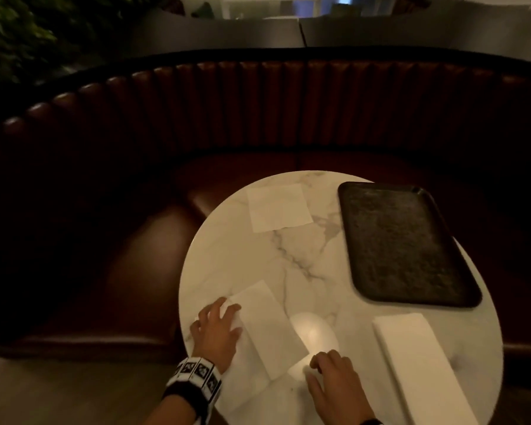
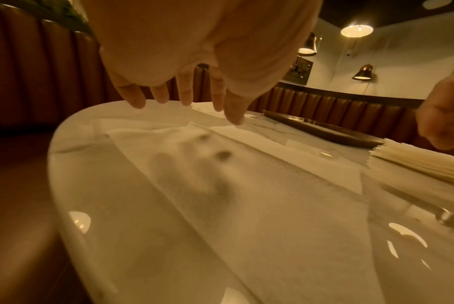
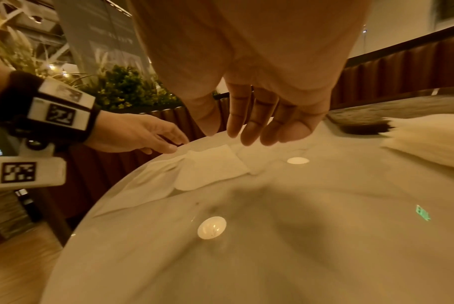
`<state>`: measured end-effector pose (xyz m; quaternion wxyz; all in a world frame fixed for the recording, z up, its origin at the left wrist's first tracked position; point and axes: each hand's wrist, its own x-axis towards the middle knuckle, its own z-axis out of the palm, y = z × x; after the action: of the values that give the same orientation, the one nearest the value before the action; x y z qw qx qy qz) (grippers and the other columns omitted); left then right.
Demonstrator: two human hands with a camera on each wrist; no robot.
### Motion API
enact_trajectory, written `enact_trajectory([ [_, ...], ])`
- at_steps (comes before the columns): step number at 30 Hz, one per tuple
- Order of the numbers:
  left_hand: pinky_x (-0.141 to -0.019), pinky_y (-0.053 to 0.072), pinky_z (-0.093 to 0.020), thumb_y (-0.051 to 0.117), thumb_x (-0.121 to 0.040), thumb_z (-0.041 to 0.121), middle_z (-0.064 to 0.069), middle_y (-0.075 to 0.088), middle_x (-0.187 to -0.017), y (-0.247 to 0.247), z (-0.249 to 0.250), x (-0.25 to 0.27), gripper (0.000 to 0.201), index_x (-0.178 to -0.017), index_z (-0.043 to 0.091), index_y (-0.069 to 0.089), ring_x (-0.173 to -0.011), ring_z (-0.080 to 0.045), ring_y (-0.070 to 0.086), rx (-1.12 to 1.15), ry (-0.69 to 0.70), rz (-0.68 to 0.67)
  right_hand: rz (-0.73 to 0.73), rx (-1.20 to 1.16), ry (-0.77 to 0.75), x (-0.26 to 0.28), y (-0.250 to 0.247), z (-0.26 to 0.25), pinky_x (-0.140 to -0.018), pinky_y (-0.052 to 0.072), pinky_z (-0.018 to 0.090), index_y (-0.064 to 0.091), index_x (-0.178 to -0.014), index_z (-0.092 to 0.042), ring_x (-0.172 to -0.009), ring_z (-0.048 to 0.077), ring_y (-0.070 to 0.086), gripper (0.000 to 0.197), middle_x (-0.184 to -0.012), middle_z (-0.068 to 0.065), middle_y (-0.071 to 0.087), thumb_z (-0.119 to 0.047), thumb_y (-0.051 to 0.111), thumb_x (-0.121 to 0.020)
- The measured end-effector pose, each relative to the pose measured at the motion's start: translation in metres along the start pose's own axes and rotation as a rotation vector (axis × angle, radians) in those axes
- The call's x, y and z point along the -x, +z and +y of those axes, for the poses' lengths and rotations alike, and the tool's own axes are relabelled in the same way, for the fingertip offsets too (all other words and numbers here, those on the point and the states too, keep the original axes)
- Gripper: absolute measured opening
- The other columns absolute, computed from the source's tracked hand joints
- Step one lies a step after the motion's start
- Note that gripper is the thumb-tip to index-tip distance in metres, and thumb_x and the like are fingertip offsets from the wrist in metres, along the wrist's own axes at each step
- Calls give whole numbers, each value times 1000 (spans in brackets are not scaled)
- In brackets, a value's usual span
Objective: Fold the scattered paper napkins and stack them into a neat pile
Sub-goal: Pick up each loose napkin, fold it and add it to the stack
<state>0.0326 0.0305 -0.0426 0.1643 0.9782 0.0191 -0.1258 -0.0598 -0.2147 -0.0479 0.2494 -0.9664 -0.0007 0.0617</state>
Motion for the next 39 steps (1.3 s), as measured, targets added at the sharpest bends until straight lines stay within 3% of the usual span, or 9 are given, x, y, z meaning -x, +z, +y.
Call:
enact_trajectory([
  [6, -107, 28, -47, 46, -97, 33, 4, 27, -152, -5, -17, -30, 46, -139, 40, 33, -134, -25, 30, -36, 9, -68, -45, -39, -11, 9, 8, -10, -52, 42, 26, 53, -78, -34, -64, 12, 44, 15, -74, -14, 47, -46, 53, -68],
  [9, -101, 31, -45, 48, -94, 44, 3, 41, -137, -7, -18, -47, 48, -139, 31, 36, -123, -25, 39, 1, -65, -55, -75, 8, 11, 21, 7, 3, -44, 36, 13, 42, -77, -37, -49, 4, 33, 24, -66, -25, 29, -51, 48, -60],
  [15, -99, 28, -43, 60, -86, 42, 3, 47, -126, -1, -11, -62, 37, -119, 28, 48, -122, -24, 38, 19, -149, -143, -48, 166, 50, 35, -1, 21, -59, 36, 10, 34, -73, -37, -41, 4, 24, 53, -63, -25, 23, -48, 71, -38],
  [18, -96, 31, -42, 59, -85, 40, 1, 48, -117, -5, -13, -59, 21, -102, 29, 54, -116, -23, 42, 53, -161, -208, 6, 109, 18, 36, -5, 20, -60, 36, 10, 35, -72, -37, -44, -4, 22, 34, -73, -26, 16, -49, 59, -51],
  [24, -66, 37, -22, 70, -82, 29, 9, 52, -79, -60, 3, -25, 30, -72, 33, 42, -73, -10, 49, 332, 160, -159, 103, -48, -94, 25, -36, -27, -62, 38, 9, 45, -80, -43, -62, -1, 42, 23, -81, -28, 34, -43, 58, -61],
  [29, -65, 38, -11, 72, -82, 25, 13, 61, -77, -142, 37, 35, 28, -95, 30, 49, -71, 3, 56, 511, 388, -20, 144, -308, -235, 14, -85, -86, -87, 34, 7, 44, -107, -54, -102, -7, 46, 31, -110, -33, 44, -47, 54, -79],
  [32, -67, 45, -18, 72, -83, 23, 11, 64, -74, -187, 57, 69, 50, -120, 38, 43, -70, -3, 59, 570, 513, 40, 282, -361, -332, 11, -116, -120, -92, 35, 9, 47, -117, -42, -111, -1, 48, 39, -117, -27, 47, -45, 60, -81],
  [36, -95, 46, -15, 70, -88, 23, 9, 66, -117, -224, 72, 95, 69, -140, 45, 30, -103, -6, 64, 582, 704, 59, 348, -399, -410, 8, -145, -148, -95, 40, 19, 50, -122, -33, -116, 6, 50, 44, -122, -18, 51, -52, 59, -83],
  [39, -95, 43, -10, 69, -88, 20, 16, 65, -117, -239, 79, 101, 61, -139, 35, 39, -102, 6, 62, 403, 863, 129, 371, -427, -467, 7, -158, -160, -94, 44, 25, 53, -123, -31, -116, 8, 52, 42, -121, -17, 54, -49, 60, -86],
])
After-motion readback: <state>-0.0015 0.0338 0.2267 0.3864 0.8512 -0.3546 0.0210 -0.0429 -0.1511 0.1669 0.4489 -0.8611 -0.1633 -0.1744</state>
